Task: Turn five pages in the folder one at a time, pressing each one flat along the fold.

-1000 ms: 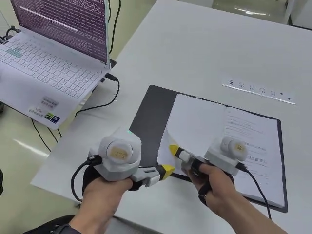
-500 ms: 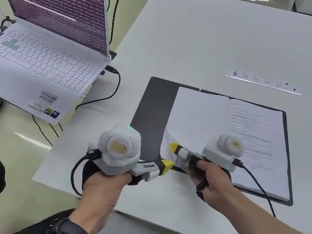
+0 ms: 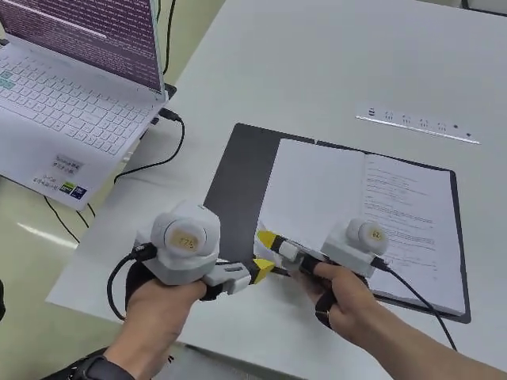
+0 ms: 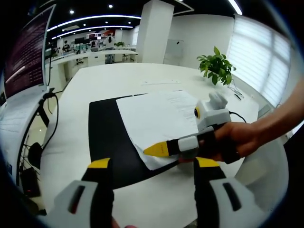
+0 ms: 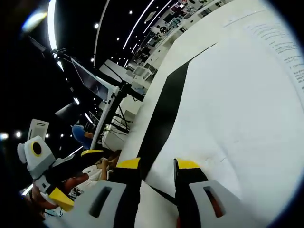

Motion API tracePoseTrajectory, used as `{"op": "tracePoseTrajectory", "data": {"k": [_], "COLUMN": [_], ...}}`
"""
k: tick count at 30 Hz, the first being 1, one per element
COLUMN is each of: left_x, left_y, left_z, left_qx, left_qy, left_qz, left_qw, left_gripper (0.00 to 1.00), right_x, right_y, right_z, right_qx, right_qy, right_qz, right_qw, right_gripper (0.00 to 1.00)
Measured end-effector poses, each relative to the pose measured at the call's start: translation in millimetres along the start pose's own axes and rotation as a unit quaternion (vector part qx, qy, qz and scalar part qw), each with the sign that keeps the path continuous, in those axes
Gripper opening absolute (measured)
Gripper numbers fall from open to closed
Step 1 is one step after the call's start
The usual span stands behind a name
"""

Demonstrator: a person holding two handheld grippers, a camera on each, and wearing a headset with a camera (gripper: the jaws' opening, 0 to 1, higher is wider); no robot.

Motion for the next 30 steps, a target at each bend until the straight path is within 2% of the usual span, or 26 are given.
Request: {"op": "tracePoseTrajectory", "data": {"k": [5,7,9,10,12,17,21,26,30], "left_x": [-0.2,0.9,2.7,4.9,6.7,6.8,11.8,18.6,26.0], "left_y": [5.0,5.7,6.1,6.0,5.3,9.9,16.9,31.4,41.6], "left_z": [2.4,3.0,3.4,3.2,3.3,4.8,4.0,1.3,-3.6], "left_qx": [-0.003,-0.004,-0.005,-0.008,-0.010,-0.015,-0.021,-0.032,-0.042], "left_qy": [0.003,0.005,0.009,0.013,0.017,0.026,0.038,0.056,0.066], "left_qz": [0.004,0.005,0.001,-0.007,-0.016,-0.010,-0.009,-0.002,0.000], "left_qw": [1.0000,1.0000,0.9999,0.9999,0.9997,0.9995,0.9990,0.9979,0.9970], "left_gripper": [0.66,0.66,0.64,0.61,0.57,0.55,0.50,0.38,0.29], "right_x": [-8.1,-10.5,-11.7,-11.8,-12.7,-16.9,-15.2,-13.9,-11.3], "right_y": [-6.3,-13.8,-24.6,-29.2,-38.3,-66.6,-85.2,-105.5,-115.9], "right_z": [7.4,11.3,11.0,10.5,9.2,-1.7,-8.6,-18.2,-23.4], "right_qx": [0.030,0.030,0.026,0.024,0.017,-0.012,-0.037,-0.073,-0.081], "right_qy": [0.003,-0.020,-0.019,-0.018,-0.022,-0.029,-0.031,-0.032,-0.025], "right_qz": [0.017,0.024,0.017,0.010,-0.001,-0.020,-0.039,-0.052,-0.065], "right_qw": [0.9994,0.9991,0.9993,0.9995,0.9996,0.9993,0.9981,0.9954,0.9943], "right_gripper": [0.35,0.38,0.38,0.38,0.37,0.35,0.32,0.26,0.25]}}
Point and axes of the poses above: the centre of the closed fingertips' face, and the gripper's own axes: y roughly forward along the fingers, z roughly to its left, x roughly out of its top, the point moved 5 cm from there along -y, roughly backward along the fingers, and after that the axes turned 15 degrees about z, right-handed, at the moved point
